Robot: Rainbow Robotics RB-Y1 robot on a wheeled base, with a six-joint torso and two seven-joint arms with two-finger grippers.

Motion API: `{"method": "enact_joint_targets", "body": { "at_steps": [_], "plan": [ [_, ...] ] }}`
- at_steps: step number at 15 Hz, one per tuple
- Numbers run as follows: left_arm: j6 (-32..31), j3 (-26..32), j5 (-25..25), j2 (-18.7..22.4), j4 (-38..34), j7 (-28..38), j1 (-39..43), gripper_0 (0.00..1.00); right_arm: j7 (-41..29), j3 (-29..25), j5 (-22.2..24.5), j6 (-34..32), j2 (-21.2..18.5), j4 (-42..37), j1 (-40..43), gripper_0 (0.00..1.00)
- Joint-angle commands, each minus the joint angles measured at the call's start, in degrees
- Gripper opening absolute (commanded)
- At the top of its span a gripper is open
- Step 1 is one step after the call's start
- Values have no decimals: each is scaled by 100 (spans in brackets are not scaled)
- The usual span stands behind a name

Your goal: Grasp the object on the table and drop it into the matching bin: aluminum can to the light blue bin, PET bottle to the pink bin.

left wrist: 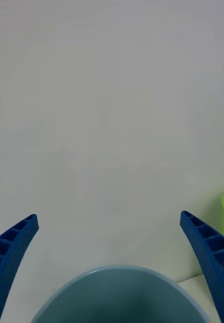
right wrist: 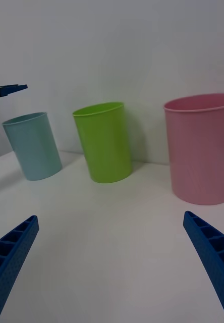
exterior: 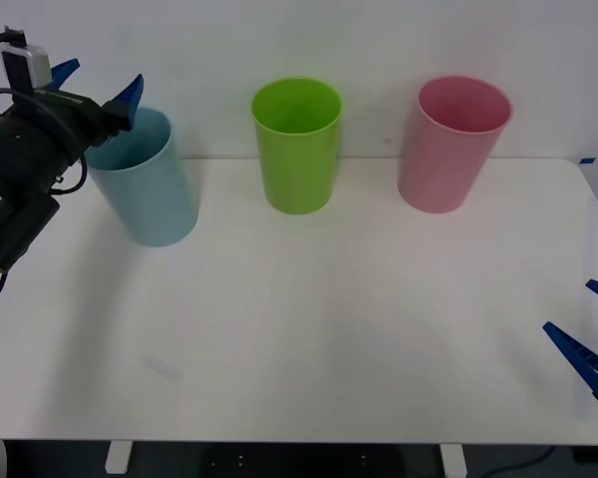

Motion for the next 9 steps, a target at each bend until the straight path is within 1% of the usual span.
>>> {"method": "enact_joint_targets", "body": {
  "at_steps": [1,3,6,9],
  "plan": [
    [-1,-9,59,-1,-1,-5,1,100,0,0,0,0,0,0,0,100],
    [-80,0,200,-1,-1,-14,10,100,0,0,0,0,0,0,0,100],
    [-555,219,516,17,-1,-41,80,100,0,0,0,0,0,0,0,100],
    [-766,175,1184,219,-28,-137,318,100,0,0,0,0,0,0,0,100]
  ]
}}
